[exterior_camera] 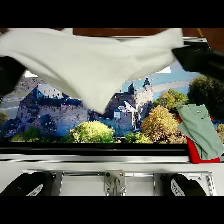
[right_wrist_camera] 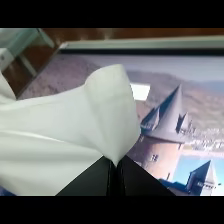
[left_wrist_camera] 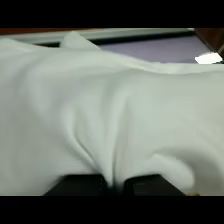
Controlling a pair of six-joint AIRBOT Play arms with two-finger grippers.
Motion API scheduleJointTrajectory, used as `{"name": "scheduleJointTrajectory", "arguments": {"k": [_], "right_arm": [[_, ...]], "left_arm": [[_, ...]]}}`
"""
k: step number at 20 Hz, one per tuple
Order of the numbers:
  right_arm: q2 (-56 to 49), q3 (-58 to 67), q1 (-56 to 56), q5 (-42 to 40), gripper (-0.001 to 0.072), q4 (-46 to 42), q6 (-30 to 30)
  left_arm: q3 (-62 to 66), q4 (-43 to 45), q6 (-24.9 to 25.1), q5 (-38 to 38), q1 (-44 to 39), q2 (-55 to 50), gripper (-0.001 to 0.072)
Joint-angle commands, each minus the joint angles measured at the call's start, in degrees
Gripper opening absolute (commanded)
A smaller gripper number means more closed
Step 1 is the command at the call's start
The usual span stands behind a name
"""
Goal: Fold the shirts.
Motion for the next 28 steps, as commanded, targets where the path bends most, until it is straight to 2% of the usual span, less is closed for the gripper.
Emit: {"name": "scheduleJointTrajectory", "arguments": {"k": [1, 4, 6, 8, 10, 12, 15, 19, 20, 21, 22, 23, 24, 25, 26, 28], "right_arm": [[8.68, 2.29, -0.17, 6.01, 0.0057, -6.58, 5.14], [8.76, 1.70, -0.17, 19.96, 0.0058, -13.05, 9.84], [8.52, -1.77, -0.17, 24.90, 0.0057, -17.14, 12.39], [8.52, -7.76, -0.17, 25.51, 0.0057, -17.84, 13.09], [8.52, -16.41, -0.17, 21.90, 0.0057, -16.85, 13.44], [8.52, -25.81, -0.17, 14.36, 0.0057, -15.78, 15.34], [7.06, -36.39, -0.17, 1.44, 0.0058, -9.92, 16.63], [-0.61, -38.58, 1.36, -9.90, 0.0058, -2.91, 16.41], [-2.84, -38.58, 2.23, -12.26, 0.0058, -1.75, 16.39], [-4.63, -38.58, 2.99, -13.77, 0.0057, -0.48, 16.39], [-6.10, -38.53, 3.52, -14.62, 0.0058, 0.87, 16.37], [-6.86, -38.53, 3.85, -14.80, 0.0058, 1.92, 16.31], [-7.06, -38.53, 3.82, -14.80, 0.0058, 2.10, 15.41], [-6.99, -38.53, 3.80, -14.51, 0.0058, 2.10, 13.86], [-6.99, -38.53, 3.80, -13.90, 0.0058, 1.88, 12.72], [-7.02, -38.53, 3.80, -12.59, 0.0058, 0.57, 12.15]], "left_arm": [[2.14, 2.67, 0.37, -9.20, 0.07, 4.26, 0.0052], [-3.78, 2.64, 0.33, -16.92, 0.07, 3.43, 0.0052], [-11.89, 1.95, 0.31, -16.31, 0.07, 2.95, 0.0052], [-21.22, 0.13, -0.63, -13.46, 0.07, 1.84, 0.0052], [-31.04, -2.67, -6.60, -6.01, 0.07, 0.04, 0.0052], [-40.15, -7.32, -12.85, 4.72, 0.07, -2.93, 0.0052], [-46.99, -12.87, -16.31, 19.69, 0.09, -9.68, 0.0052], [-46.90, -18.69, -18.16, 34.67, 0.09, -18.08, 0.0053], [-46.90, -20.13, -18.18, 36.72, 0.15, -19.32, 0.0077], [-46.66, -21.14, -18.16, 37.07, 0.70, -19.89, 0.0215], [-46.03, -21.22, -18.16, 35.06, 1.73, -19.78, 0.0397], [-44.68, -20.98, -17.46, 29.53, 3.69, -19.41, 0.0574], [-42.82, -20.87, -14.38, 21.70, 6.40, -19.06, 0.0643], [-40.41, -20.37, -9.60, 11.10, 10.03, -18.82, 0.0653], [-38.10, -19.21, -6.91, -0.17, 13.88, -18.84, 0.0652], [-36.79, -19.69, -4.46, -15.85, 19.12, -18.49, 0.0653]]}}
